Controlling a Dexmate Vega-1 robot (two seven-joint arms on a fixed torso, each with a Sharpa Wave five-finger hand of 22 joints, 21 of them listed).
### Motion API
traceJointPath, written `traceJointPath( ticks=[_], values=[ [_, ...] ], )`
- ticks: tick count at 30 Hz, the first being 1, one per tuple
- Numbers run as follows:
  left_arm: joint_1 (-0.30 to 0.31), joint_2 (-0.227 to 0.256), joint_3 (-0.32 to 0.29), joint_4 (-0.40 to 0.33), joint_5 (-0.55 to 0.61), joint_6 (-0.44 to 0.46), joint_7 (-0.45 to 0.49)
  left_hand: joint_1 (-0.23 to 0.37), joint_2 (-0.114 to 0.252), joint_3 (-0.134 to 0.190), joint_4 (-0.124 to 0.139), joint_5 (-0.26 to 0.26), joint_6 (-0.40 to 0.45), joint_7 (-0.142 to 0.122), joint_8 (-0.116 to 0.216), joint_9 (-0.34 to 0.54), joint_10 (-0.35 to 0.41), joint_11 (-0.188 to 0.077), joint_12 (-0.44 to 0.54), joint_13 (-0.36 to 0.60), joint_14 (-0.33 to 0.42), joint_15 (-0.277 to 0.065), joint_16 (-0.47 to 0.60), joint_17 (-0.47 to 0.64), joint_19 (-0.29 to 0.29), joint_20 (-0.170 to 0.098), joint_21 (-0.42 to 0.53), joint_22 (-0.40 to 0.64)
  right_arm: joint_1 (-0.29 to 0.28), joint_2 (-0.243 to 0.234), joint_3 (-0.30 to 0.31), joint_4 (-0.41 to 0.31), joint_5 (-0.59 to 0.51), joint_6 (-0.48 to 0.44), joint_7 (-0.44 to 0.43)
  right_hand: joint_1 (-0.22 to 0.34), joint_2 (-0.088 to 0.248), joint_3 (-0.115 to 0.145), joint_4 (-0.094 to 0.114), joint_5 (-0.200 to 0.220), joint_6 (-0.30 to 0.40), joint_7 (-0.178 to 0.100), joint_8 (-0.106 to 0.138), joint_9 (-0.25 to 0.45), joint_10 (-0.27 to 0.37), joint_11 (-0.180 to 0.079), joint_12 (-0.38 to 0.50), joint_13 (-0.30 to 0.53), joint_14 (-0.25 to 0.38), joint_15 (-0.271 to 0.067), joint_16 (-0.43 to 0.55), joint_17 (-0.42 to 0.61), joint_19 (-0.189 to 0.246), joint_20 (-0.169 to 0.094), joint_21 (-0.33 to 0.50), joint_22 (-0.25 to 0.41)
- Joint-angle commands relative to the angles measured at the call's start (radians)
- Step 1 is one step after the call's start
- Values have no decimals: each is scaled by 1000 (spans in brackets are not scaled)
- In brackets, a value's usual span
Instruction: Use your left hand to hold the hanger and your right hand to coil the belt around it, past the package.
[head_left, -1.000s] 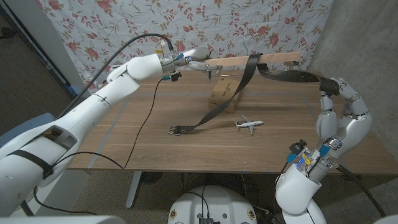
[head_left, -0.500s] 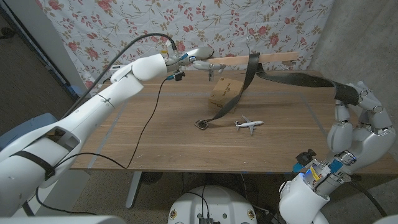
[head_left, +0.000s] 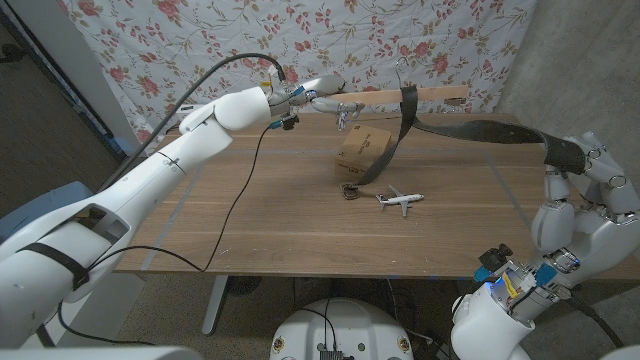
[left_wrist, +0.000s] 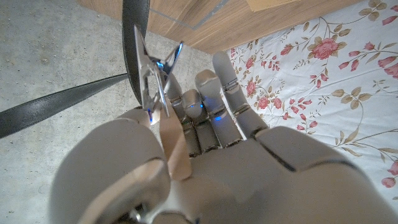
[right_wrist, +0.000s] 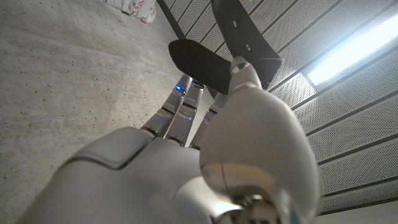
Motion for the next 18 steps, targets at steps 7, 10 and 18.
traceJointPath(
  ticks=[7,10,18],
  values=[
    [-54,-9,54,45,-11,-36,-97,-2,1,9,13,-15,-30,-21,16,15,-1,-12,-2,3,-41,19,45,7,-51,7,7,13,109,-4,61,-573,123,-636,802,7,-3,-21,2,7,9,-14,9,1,23,-4,-2,4,-14,-163,-5,11,-21,-73,11,3],
    [-48,-10,53,51,-18,-45,-97,-3,1,9,13,-15,-31,-17,16,14,-4,-11,-3,3,-43,20,49,7,-52,7,6,11,169,-62,46,-574,124,-720,834,7,-2,-22,2,7,9,-14,9,1,23,-4,-1,4,-15,-163,-6,11,-21,-73,11,3],
    [14,22,28,14,41,-57,-19,-4,1,9,12,-16,-34,-23,18,13,-7,-12,-3,3,-48,17,59,5,-52,7,3,3,231,-187,2,-501,154,-872,817,7,-2,-25,3,8,9,-16,10,2,22,-4,-4,3,-22,-163,-9,11,-23,-74,12,3]
  ],
)
